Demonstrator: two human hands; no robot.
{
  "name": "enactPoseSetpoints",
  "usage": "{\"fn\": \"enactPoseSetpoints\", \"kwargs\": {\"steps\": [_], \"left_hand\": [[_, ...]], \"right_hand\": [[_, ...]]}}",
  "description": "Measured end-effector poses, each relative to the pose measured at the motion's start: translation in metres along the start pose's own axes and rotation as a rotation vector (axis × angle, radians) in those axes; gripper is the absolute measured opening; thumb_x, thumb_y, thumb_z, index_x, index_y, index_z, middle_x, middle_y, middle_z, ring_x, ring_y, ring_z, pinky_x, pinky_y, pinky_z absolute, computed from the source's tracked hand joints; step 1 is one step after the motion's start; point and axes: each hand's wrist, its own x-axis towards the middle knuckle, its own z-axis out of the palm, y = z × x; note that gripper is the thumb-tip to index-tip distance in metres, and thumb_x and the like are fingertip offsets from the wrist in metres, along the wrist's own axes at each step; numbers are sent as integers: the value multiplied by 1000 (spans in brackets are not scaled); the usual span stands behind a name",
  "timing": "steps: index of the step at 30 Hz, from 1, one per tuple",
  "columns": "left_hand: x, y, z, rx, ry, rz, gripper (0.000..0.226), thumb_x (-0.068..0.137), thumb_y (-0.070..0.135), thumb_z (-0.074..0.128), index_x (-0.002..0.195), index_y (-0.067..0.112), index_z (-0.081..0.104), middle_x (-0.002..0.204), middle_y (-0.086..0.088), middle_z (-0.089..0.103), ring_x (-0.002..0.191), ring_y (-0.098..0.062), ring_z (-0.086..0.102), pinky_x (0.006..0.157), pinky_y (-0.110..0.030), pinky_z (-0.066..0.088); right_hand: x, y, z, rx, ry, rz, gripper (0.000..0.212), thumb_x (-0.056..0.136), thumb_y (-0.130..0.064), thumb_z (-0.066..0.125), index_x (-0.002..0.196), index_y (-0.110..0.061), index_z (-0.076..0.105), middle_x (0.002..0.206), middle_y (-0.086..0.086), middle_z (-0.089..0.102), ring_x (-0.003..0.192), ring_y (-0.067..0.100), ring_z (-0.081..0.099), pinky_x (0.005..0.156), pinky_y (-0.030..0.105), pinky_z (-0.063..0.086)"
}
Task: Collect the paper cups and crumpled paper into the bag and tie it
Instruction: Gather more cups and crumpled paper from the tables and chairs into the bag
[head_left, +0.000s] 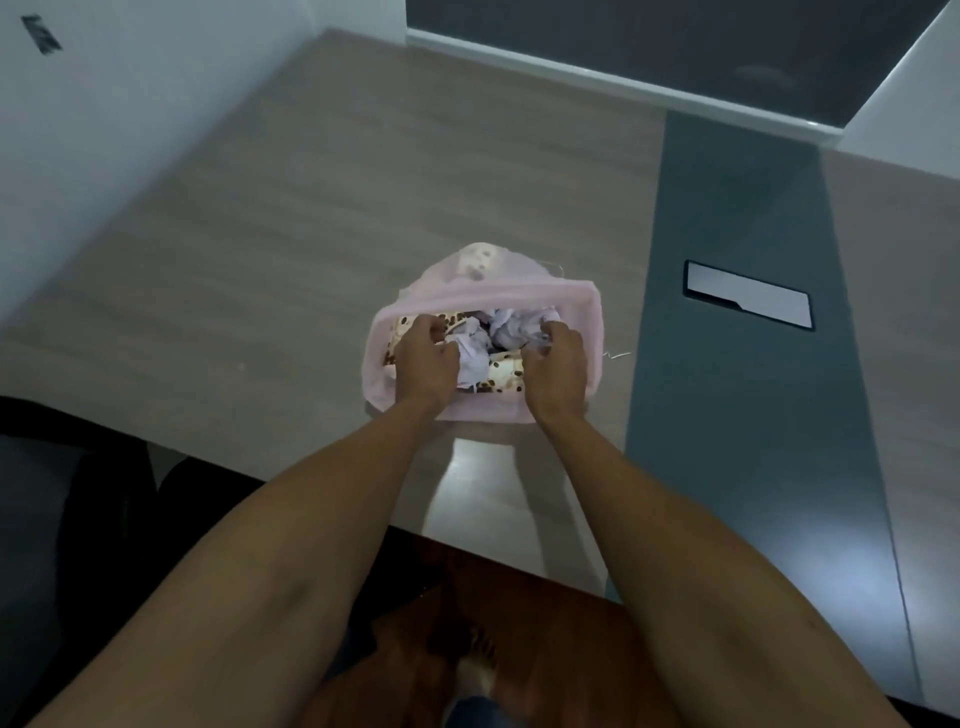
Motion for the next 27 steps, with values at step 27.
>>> {"fn": "enactPoseSetpoints", "kwargs": {"steps": [27], "left_hand": [[-56,-84,-266,236,133,114,20,91,19,56,108,19,66,93,-3,70,89,-28,66,83,-39,56]], "right_hand": [[-152,-112,68,-194,-262,-213,21,93,-19,54,112,-15,63,103,10,70,97,31,64,79,38,51]]}}
